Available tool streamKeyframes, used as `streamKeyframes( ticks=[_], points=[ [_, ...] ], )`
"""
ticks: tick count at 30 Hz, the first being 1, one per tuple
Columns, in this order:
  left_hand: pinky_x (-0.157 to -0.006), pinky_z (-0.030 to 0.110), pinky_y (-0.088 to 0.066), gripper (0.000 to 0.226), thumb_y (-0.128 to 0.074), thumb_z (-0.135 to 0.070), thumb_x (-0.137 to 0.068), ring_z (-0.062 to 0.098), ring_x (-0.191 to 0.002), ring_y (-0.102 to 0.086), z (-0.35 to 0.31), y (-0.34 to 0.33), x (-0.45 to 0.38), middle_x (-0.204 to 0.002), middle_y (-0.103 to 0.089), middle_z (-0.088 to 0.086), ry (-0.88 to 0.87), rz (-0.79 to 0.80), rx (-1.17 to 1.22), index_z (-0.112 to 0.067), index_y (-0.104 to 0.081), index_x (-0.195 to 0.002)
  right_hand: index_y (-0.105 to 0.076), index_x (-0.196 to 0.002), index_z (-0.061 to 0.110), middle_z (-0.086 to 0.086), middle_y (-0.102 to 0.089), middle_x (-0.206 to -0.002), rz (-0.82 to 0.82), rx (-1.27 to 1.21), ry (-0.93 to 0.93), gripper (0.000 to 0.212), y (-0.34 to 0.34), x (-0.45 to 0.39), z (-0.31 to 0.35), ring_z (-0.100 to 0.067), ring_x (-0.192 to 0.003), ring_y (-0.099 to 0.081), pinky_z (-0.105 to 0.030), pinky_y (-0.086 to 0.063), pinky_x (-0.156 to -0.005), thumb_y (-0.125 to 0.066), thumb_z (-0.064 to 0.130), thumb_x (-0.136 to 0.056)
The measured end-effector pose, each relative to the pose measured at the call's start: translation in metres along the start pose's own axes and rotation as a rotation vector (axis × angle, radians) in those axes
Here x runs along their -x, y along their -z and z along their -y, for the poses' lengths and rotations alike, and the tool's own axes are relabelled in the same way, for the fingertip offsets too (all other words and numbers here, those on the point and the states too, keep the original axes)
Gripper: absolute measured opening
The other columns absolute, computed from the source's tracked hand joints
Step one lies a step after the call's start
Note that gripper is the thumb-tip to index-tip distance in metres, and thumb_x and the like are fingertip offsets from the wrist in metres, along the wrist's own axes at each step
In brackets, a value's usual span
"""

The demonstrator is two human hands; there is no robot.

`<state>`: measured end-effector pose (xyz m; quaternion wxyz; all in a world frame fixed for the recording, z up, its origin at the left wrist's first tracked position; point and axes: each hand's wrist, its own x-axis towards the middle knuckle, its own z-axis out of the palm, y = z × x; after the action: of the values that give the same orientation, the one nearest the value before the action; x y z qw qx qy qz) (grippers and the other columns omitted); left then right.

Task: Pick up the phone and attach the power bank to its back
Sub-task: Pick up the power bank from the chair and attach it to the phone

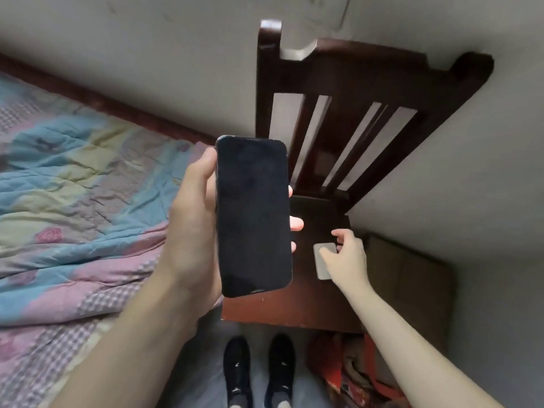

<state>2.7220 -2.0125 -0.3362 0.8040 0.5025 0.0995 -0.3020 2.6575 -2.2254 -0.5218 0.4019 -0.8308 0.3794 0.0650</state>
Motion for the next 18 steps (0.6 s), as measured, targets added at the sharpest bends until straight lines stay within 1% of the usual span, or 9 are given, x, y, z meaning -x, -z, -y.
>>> streamKeyframes(
  ticks=[2, 4, 6, 7, 9, 11, 13, 17, 18],
  points=[
    [-0.064, 0.045, -0.060, 0.067, -0.038, -0.062, -0.095, 0.033, -0.077, -0.074, 0.023, 0.006, -0.020, -0.097, -0.073, 0.019, 0.021, -0.040, 0.020, -0.006, -0.073, -0.108, -0.053, -0.134, 0.011, -0.018, -0.047, -0.134, 0.020, 0.089, -0.076, 0.049, -0.029, -0.023, -0.032, -0.033, -0.118, -0.053, -0.042, -0.051, -0.094, -0.069, 0.015, -0.088],
    [-0.076, 0.051, -0.054, 0.074, -0.038, -0.062, -0.095, 0.040, -0.091, -0.065, 0.041, 0.005, -0.042, -0.110, -0.065, 0.025, 0.046, -0.067, 0.016, 0.004, -0.063, -0.120, -0.051, -0.135, 0.010, -0.020, -0.043, -0.137, 0.061, 0.194, -0.134, 0.053, -0.054, -0.041, -0.061, -0.038, -0.127, -0.045, -0.045, -0.048, -0.101, -0.070, 0.017, -0.086],
    [-0.081, 0.052, -0.052, 0.079, -0.038, -0.061, -0.095, 0.049, -0.104, -0.064, 0.054, 0.001, -0.065, -0.125, -0.064, 0.033, 0.057, -0.084, -0.005, 0.009, -0.055, -0.129, -0.046, -0.139, 0.010, -0.020, -0.039, -0.140, 0.087, 0.285, -0.170, 0.062, -0.072, -0.060, -0.084, -0.040, -0.132, -0.039, -0.047, -0.046, -0.102, -0.074, 0.023, -0.086],
    [-0.078, 0.050, -0.055, 0.078, -0.038, -0.061, -0.096, 0.050, -0.105, -0.068, 0.060, 0.000, -0.073, -0.125, -0.067, 0.032, 0.060, -0.085, -0.016, 0.007, -0.057, -0.128, -0.044, -0.141, 0.009, -0.020, -0.039, -0.140, 0.079, 0.323, -0.191, 0.067, -0.080, -0.069, -0.092, -0.040, -0.133, -0.038, -0.048, -0.045, -0.102, -0.076, 0.027, -0.085],
    [-0.064, 0.040, -0.060, 0.070, -0.039, -0.061, -0.095, 0.034, -0.083, -0.077, 0.071, 0.004, -0.087, -0.103, -0.075, 0.022, 0.068, -0.076, -0.036, 0.000, -0.067, -0.113, -0.039, -0.142, 0.007, -0.020, -0.041, -0.140, 0.037, 0.365, -0.238, 0.078, -0.090, -0.087, -0.103, -0.040, -0.133, -0.040, -0.050, -0.045, -0.101, -0.080, 0.034, -0.082],
    [-0.055, 0.033, -0.060, 0.065, -0.040, -0.061, -0.094, 0.022, -0.067, -0.073, 0.080, 0.009, -0.094, -0.088, -0.074, 0.012, 0.081, -0.073, -0.026, -0.005, -0.071, -0.106, -0.032, -0.147, 0.007, -0.021, -0.042, -0.142, 0.009, 0.386, -0.262, 0.092, -0.098, -0.099, -0.109, -0.040, -0.134, -0.040, -0.052, -0.044, -0.100, -0.083, 0.039, -0.078],
    [-0.055, 0.033, -0.060, 0.064, -0.039, -0.061, -0.095, 0.022, -0.065, -0.072, 0.087, 0.011, -0.100, -0.086, -0.074, 0.014, 0.095, -0.084, -0.023, -0.005, -0.070, -0.102, -0.028, -0.150, 0.007, -0.020, -0.042, -0.143, -0.007, 0.446, -0.258, 0.099, -0.104, -0.107, -0.115, -0.040, -0.135, -0.041, -0.054, -0.043, -0.101, -0.084, 0.042, -0.076],
    [-0.054, 0.035, -0.060, 0.067, -0.036, -0.060, -0.097, 0.025, -0.070, -0.074, 0.090, 0.005, -0.111, -0.088, -0.078, 0.016, 0.099, -0.096, -0.051, -0.004, -0.070, -0.108, -0.039, -0.139, 0.004, -0.019, -0.044, -0.140, -0.019, 0.493, -0.249, 0.086, -0.108, -0.114, -0.124, -0.039, -0.133, -0.042, -0.052, -0.048, -0.096, -0.085, 0.040, -0.075],
    [-0.056, 0.039, -0.062, 0.069, -0.035, -0.061, -0.097, 0.029, -0.077, -0.076, 0.090, 0.002, -0.113, -0.094, -0.079, 0.018, 0.102, -0.099, -0.062, -0.003, -0.070, -0.111, -0.041, -0.136, 0.003, -0.020, -0.044, -0.139, -0.014, 0.471, -0.250, 0.084, -0.107, -0.116, -0.124, -0.039, -0.132, -0.042, -0.051, -0.049, -0.094, -0.085, 0.038, -0.074]
  ],
)
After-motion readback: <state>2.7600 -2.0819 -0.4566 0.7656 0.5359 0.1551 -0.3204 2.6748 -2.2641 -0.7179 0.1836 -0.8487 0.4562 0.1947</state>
